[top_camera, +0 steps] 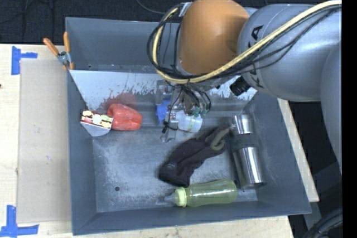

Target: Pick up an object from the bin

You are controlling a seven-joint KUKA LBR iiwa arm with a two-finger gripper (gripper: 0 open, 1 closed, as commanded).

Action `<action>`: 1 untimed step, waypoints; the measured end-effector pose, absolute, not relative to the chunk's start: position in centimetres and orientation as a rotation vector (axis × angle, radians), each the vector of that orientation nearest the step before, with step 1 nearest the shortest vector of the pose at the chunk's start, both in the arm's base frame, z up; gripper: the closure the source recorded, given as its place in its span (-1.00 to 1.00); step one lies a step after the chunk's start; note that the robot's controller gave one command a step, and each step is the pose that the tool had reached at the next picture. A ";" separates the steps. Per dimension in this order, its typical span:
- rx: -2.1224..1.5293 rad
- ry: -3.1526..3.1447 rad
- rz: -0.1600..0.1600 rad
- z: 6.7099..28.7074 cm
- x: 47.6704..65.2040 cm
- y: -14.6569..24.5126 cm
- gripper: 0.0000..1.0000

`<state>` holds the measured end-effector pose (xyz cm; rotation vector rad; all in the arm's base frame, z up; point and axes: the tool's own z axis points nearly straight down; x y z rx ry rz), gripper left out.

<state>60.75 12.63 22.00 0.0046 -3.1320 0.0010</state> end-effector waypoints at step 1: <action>0.001 -3.140 0.000 22.5 60.9 12.6 -1.00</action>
Offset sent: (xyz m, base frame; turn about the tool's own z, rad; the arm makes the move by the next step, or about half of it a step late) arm -0.0287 -0.0523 -0.0860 -0.2646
